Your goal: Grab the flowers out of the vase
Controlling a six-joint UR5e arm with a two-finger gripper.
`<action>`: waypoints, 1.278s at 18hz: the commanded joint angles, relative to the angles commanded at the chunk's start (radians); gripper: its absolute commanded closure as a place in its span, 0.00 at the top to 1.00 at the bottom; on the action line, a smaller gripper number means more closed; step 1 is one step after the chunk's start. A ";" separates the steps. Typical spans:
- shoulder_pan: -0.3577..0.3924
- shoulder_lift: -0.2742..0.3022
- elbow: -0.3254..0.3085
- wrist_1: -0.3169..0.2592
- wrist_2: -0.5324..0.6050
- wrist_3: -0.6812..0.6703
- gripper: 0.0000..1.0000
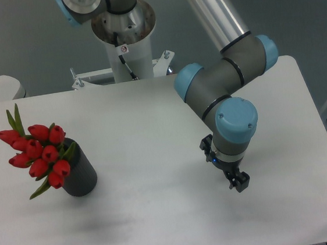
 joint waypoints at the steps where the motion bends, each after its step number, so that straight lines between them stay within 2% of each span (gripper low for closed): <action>1: 0.000 0.000 0.000 0.000 0.000 0.000 1.00; 10: 0.012 0.006 -0.008 -0.005 -0.043 -0.017 1.00; 17: 0.008 0.052 -0.071 -0.009 -0.127 -0.020 1.00; 23: 0.015 0.113 -0.132 -0.011 -0.270 -0.043 1.00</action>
